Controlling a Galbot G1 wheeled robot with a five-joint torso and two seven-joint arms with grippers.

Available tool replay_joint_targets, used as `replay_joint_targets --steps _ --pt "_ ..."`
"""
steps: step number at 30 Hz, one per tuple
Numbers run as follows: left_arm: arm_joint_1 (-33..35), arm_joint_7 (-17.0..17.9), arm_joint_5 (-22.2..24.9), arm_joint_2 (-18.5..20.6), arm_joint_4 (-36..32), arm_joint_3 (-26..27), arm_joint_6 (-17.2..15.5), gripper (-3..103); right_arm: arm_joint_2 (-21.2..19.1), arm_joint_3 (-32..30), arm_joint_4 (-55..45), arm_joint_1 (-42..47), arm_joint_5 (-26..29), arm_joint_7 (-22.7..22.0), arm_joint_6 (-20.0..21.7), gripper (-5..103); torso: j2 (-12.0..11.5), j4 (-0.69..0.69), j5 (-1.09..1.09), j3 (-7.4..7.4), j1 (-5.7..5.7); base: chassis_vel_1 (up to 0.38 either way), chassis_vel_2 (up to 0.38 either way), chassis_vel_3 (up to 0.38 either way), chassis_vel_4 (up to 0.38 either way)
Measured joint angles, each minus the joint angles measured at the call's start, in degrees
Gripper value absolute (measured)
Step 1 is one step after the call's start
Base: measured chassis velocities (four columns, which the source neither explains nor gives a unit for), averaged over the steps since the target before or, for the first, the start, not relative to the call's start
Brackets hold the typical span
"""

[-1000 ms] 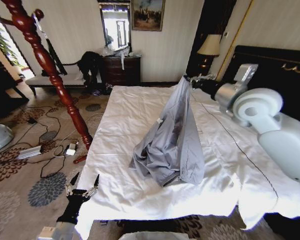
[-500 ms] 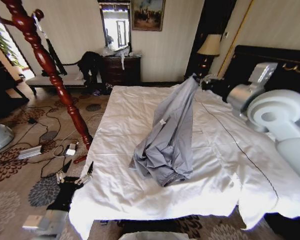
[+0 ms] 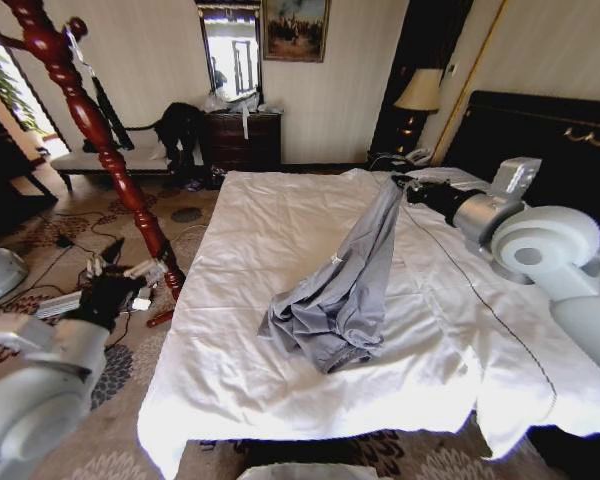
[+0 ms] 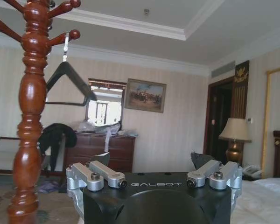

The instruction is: Pick up the clothes from the bed and hang them on the clothes hanger.

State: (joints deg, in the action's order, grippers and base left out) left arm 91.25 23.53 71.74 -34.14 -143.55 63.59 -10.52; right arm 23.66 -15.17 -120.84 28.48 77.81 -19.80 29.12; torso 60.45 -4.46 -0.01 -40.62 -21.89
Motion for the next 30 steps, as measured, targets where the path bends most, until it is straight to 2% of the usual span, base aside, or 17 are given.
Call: replay_joint_targets --steps 2,3,4,6,7,8,10,12,14,15,17,18,19,22,23,27,30 --pt "-4.74 2.43 6.59 4.03 0.98 0.57 -1.36 98 -0.39 0.09 -0.23 -0.07 0.14 -0.09 -0.04 0 0.00 0.00 -0.01 0.00 0.00 0.000 0.000 0.000 0.000" --pt "-4.74 2.43 6.59 4.03 0.98 0.57 -1.36 98 -0.39 0.09 -0.23 -0.07 0.14 -0.09 -0.04 0 0.00 0.00 -0.01 0.00 0.00 0.000 0.000 0.000 0.000" --pt "-7.09 3.48 9.67 6.41 2.20 1.35 -1.81 96 -0.81 0.01 -0.36 0.03 0.23 -0.10 -0.06 0 0.00 -0.01 0.00 0.00 0.00 0.000 0.000 0.000 0.000" --pt "-9.71 4.53 13.95 9.68 4.59 3.40 -2.85 100 -1.61 -0.76 -0.66 0.82 0.37 -0.13 -0.11 0 0.00 -0.01 0.00 0.00 0.00 0.000 0.000 0.000 0.000" --pt "-9.71 4.53 13.95 9.68 4.59 3.40 -2.85 100 -1.61 -0.76 -0.66 0.82 0.37 -0.13 -0.11 0 0.00 -0.01 0.00 0.00 0.00 0.000 0.000 0.000 0.000" --pt "-10.47 4.85 15.92 11.17 5.90 4.67 -3.29 100 -1.95 -1.43 -0.88 1.54 0.48 -0.15 -0.15 0 0.00 0.00 0.00 0.00 0.00 0.000 0.000 0.000 0.000" --pt "-12.79 5.34 18.74 13.86 8.69 5.71 -3.82 95 -2.43 -3.15 -1.36 3.14 0.55 -0.20 -0.26 0 0.00 0.01 -0.01 0.01 0.01 0.000 0.000 0.000 0.000" --pt "-16.10 5.57 19.72 15.59 10.96 4.71 -4.10 98 -2.58 -3.90 -1.78 3.91 0.55 -0.27 -0.30 0 0.00 0.00 0.00 0.01 0.01 0.000 0.000 0.000 0.000" --pt "-23.06 6.34 20.45 17.78 14.64 0.28 -4.82 98 -2.74 -4.42 -2.19 4.51 0.55 -0.40 -0.31 0 0.00 0.00 0.00 0.01 0.01 0.000 0.000 0.000 0.000" --pt "-23.06 6.34 20.45 17.78 14.64 0.28 -4.82 98 -2.74 -4.42 -2.19 4.51 0.55 -0.40 -0.31 0 0.00 0.00 0.00 0.01 0.01 0.000 0.000 0.000 0.000" --pt "-30.81 7.62 20.64 19.57 18.64 -6.21 -6.04 99 -2.88 -4.74 -2.36 4.94 0.56 -0.48 -0.31 0 0.00 0.00 0.01 0.00 0.01 0.000 0.000 0.000 0.000" --pt "-36.19 9.33 21.14 20.63 21.63 -10.06 -7.75 100 -2.82 -4.97 -2.36 5.13 0.55 -0.48 -0.31 0 -0.01 -0.04 -0.05 0.00 0.01 0.000 0.000 0.000 0.000" --pt "-38.96 10.30 21.53 21.52 23.50 -11.32 -8.69 102 -2.39 -4.70 -2.17 4.90 0.50 -0.40 -0.32 0 0.00 -0.06 -0.05 0.01 0.00 0.000 0.000 0.000 0.000" --pt "-42.06 11.66 22.05 22.94 26.55 -12.56 -10.00 100 -1.51 -3.93 -1.77 4.44 0.34 0.01 -0.31 0 0.00 0.01 0.04 0.00 0.00 0.000 0.000 0.000 0.000" --pt "-43.34 12.75 22.53 23.79 28.26 -12.92 -10.72 100 -0.75 -3.29 -1.44 4.07 0.03 0.47 -0.31 0 0.00 0.03 0.01 0.01 0.01 0.000 0.000 0.000 0.000" --pt "-45.33 14.46 24.13 26.46 32.38 -13.13 -11.98 100 1.18 -1.72 -0.69 3.34 -0.77 1.81 -0.32 0 0.00 0.03 -0.02 0.00 0.01 0.000 0.000 0.000 0.000" --pt "-45.48 14.25 25.32 28.77 35.42 -13.24 -12.08 100 1.33 -1.77 -0.85 3.36 -0.78 2.06 -0.46 0 0.00 0.00 0.02 0.01 0.01 0.000 0.000 0.000 0.000"
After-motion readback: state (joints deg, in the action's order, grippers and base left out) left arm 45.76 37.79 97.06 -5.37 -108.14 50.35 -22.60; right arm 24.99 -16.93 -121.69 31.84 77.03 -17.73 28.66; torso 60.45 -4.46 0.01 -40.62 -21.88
